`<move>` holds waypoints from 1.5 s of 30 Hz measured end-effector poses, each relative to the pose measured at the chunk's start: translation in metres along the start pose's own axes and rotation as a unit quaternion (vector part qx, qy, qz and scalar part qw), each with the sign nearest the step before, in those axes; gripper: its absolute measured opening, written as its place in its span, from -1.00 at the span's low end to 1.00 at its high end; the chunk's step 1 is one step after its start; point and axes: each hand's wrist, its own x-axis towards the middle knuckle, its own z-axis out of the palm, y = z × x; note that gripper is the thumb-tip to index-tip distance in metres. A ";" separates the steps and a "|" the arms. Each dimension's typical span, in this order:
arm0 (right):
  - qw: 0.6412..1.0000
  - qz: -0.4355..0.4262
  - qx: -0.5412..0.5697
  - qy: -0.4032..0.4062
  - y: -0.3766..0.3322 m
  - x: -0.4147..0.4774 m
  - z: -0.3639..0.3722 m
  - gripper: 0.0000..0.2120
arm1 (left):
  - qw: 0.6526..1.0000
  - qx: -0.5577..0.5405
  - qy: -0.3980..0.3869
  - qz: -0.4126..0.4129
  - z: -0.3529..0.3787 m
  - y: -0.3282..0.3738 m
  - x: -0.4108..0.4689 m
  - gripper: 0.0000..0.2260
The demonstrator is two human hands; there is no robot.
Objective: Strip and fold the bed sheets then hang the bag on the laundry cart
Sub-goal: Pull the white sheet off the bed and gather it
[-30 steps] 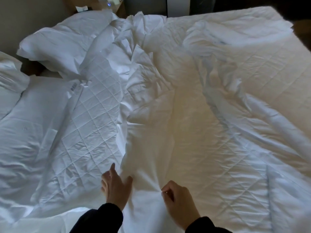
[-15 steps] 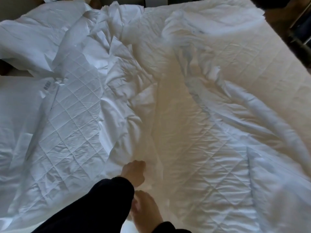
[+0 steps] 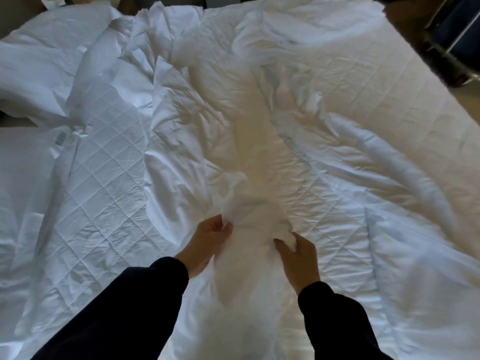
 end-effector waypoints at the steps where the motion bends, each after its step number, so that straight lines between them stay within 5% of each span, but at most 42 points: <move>1: 0.997 0.037 0.013 0.059 -0.002 0.004 -0.017 -0.68 | 1.000 0.023 -0.006 0.010 0.009 0.003 0.004 -0.82; 4: 0.973 0.102 0.030 0.203 -0.003 0.018 -0.080 -0.77 | 0.993 0.113 -0.027 0.036 0.044 0.007 0.014 -0.78; 7: 0.942 0.151 -0.099 0.283 0.015 0.028 -0.150 -0.62 | 0.960 0.265 -0.046 0.076 0.072 -0.006 0.023 -0.72; 12: 0.893 0.279 -0.231 0.268 0.082 -0.005 -0.213 -0.71 | 0.782 0.607 0.016 0.144 0.101 -0.055 0.027 -0.41; 15: 0.895 0.306 -0.261 0.193 0.115 -0.033 -0.211 -0.69 | 0.813 0.580 0.041 0.031 0.105 -0.082 0.031 -0.25; 18: 0.892 0.309 -0.265 0.198 0.121 -0.047 -0.221 -0.73 | 0.851 0.524 -0.039 -0.027 0.102 -0.104 0.035 -0.19; 21: 0.878 0.287 -0.277 0.266 0.114 -0.050 -0.254 -0.71 | 0.878 0.469 -0.096 0.027 0.110 -0.111 0.035 -0.32; 25: 0.862 0.258 -0.298 0.318 0.118 -0.045 -0.279 -0.61 | 0.862 0.463 -0.168 0.117 0.126 -0.116 0.024 -0.39; 28: 0.859 0.278 -0.315 0.293 0.125 -0.056 -0.253 -0.45 | 0.815 0.519 -0.195 0.166 0.119 -0.131 0.010 -0.39; 31: 0.824 0.249 -0.455 0.228 0.131 -0.080 -0.196 -0.23 | 0.770 0.560 -0.171 0.253 0.098 -0.150 -0.001 -0.33; 33: 0.826 0.149 -0.523 0.153 0.139 -0.101 -0.153 -0.28 | 0.752 0.583 -0.139 0.273 0.078 -0.166 -0.010 -0.34; 37: 0.862 -0.093 -0.490 0.090 0.141 -0.151 -0.071 -0.54 | 0.700 0.632 -0.072 0.325 0.047 -0.189 -0.029 -0.41; 39: 0.861 -0.140 -0.488 0.034 0.140 -0.174 -0.045 -0.45 | 0.671 0.657 -0.075 0.335 0.039 -0.200 -0.034 -0.31; 42: 0.844 -0.081 -0.528 -0.053 0.150 -0.186 -0.032 -0.16 | 0.601 0.706 -0.112 0.358 0.037 -0.212 -0.041 -0.16; 45: 0.865 0.016 -0.501 -0.017 0.154 -0.179 -0.056 -0.55 | 0.571 0.736 -0.074 0.356 0.057 -0.201 -0.035 -0.25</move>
